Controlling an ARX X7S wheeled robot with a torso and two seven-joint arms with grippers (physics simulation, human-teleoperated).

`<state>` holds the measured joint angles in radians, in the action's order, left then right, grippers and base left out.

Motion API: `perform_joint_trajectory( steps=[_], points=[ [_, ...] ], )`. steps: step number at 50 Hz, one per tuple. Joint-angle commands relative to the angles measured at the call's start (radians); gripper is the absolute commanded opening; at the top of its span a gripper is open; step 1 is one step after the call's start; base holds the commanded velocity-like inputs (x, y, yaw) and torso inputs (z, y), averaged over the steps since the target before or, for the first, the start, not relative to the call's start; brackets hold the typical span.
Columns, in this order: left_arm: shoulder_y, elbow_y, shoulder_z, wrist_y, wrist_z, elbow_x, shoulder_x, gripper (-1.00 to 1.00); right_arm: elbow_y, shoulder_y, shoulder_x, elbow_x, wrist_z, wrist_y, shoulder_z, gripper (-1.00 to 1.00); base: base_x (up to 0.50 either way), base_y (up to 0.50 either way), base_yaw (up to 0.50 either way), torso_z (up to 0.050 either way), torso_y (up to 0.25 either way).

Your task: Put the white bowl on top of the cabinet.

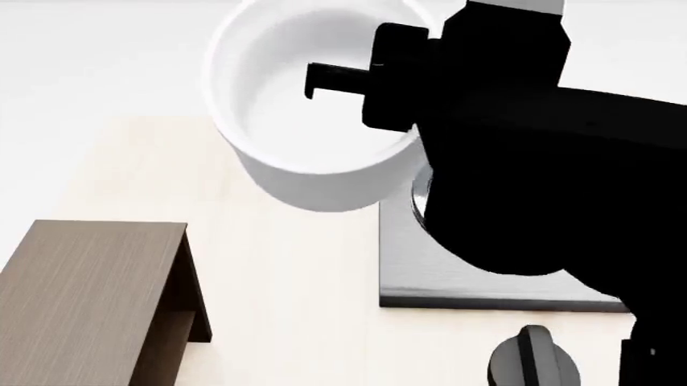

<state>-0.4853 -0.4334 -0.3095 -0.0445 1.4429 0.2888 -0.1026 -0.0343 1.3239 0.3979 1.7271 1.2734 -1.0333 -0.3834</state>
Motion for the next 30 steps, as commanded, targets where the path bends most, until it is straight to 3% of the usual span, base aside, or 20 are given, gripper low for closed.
perform_joint_trajectory(
  steps=[1, 30],
  points=[
    [0.003, 0.005, 0.001, 0.0, -0.001, 0.0, -0.001, 1.0, 0.157, 0.107, -0.078, 0.109, -0.056, -0.025, 0.0, -1.0, 0.0, 0.0, 0.0, 0.0, 0.0],
    [-0.002, 0.004, 0.0, 0.008, -0.002, 0.004, 0.001, 1.0, 0.315, 0.204, -0.21, 0.175, -0.173, -0.022, -0.038, -1.0, 0.0, 0.0, 0.0, 0.0, 0.001]
  ],
)
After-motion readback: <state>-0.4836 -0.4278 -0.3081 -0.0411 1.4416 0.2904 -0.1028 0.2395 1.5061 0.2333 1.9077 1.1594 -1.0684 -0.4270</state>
